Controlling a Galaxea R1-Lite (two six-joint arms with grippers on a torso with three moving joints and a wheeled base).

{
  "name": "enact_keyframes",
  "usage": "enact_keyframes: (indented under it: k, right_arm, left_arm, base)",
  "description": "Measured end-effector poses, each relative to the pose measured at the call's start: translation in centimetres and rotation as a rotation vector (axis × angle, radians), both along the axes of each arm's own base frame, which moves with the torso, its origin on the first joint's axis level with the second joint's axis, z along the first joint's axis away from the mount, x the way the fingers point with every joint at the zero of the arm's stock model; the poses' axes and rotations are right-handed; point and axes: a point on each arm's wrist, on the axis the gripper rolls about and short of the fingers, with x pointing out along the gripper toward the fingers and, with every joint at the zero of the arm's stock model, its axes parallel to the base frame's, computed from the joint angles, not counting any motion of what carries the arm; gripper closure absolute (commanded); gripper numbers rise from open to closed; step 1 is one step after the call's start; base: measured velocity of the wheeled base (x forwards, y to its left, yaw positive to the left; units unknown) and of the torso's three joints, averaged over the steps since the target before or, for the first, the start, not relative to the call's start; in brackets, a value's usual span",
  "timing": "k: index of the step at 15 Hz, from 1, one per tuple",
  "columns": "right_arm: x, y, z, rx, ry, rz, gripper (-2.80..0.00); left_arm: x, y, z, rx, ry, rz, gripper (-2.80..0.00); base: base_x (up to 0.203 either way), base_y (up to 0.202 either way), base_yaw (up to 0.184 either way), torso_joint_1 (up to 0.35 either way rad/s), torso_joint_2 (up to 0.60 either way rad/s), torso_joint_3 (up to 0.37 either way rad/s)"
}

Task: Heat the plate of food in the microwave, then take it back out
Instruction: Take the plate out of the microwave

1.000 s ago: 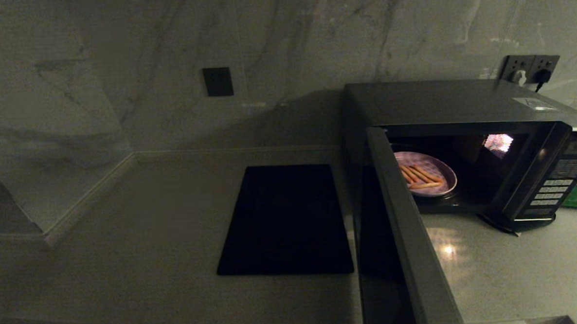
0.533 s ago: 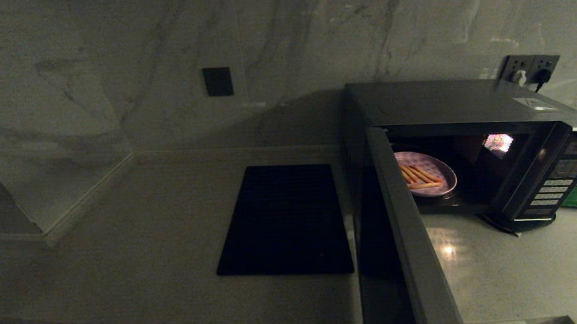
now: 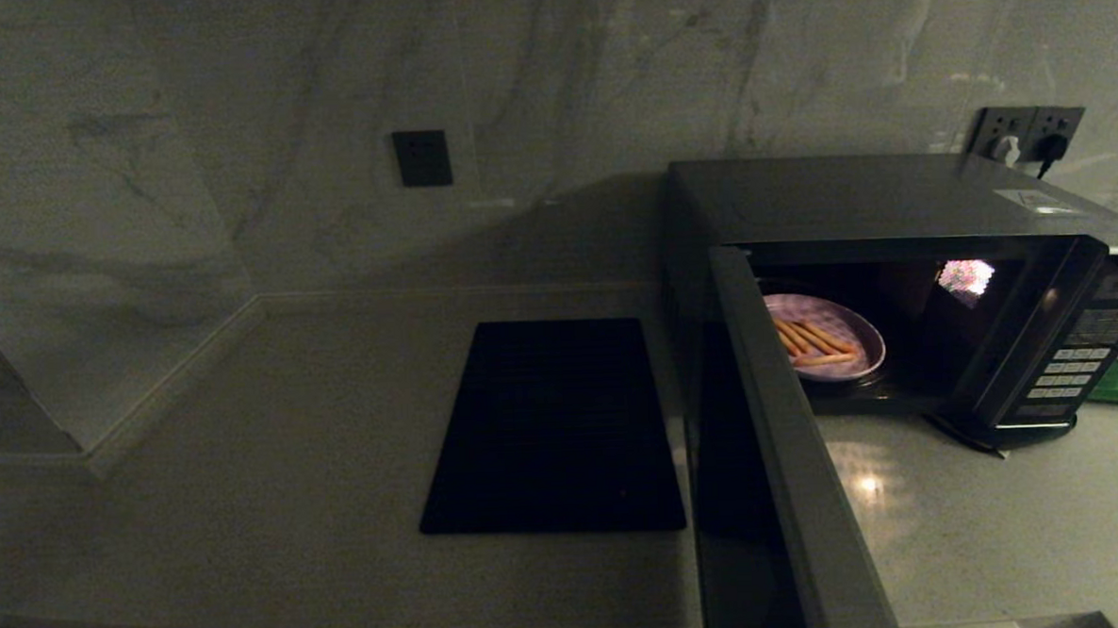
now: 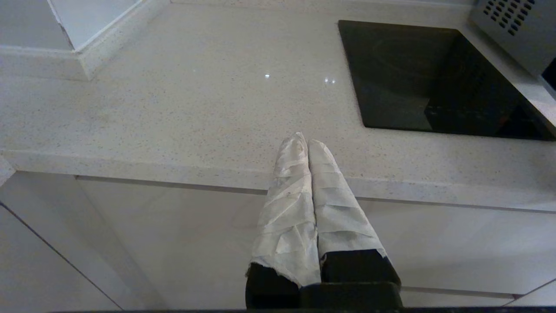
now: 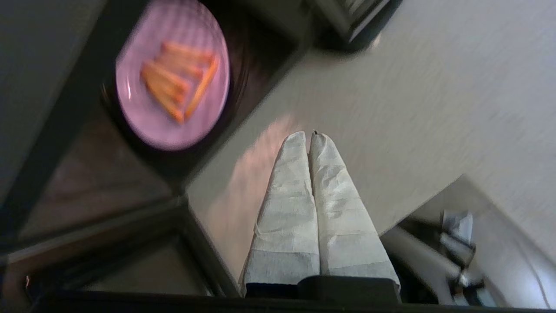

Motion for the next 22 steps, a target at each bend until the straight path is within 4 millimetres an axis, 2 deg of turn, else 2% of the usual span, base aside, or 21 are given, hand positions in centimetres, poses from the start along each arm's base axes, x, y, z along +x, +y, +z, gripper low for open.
enact_keyframes:
  k: [5,14,15,22]
  right_arm:
    - [1.3,0.5,-1.1,0.05,0.036,0.037,0.0]
    - [2.4,2.0,-1.9,0.063,0.063,0.1,0.0]
    - [2.6,2.0,-2.0,0.063,0.066,0.103,-2.8]
    - [3.5,2.3,-2.6,0.069,0.082,0.117,-2.8]
  left_arm:
    - [0.0,0.0,0.0,0.0,0.0,0.0,0.0]
    - [0.0,0.0,0.0,0.0,0.0,0.0,0.0]
    - [0.0,0.0,0.0,0.0,0.0,0.0,0.0]
    - [0.0,0.0,0.0,0.0,0.0,0.0,0.0]
  base:
    - [0.0,0.0,0.0,0.0,0.0,0.0]
    - [0.0,0.0,0.0,0.0,0.0,0.0]
    - [0.0,0.0,0.0,0.0,0.0,0.0]
    - [0.0,0.0,0.0,0.0,0.0,0.0]
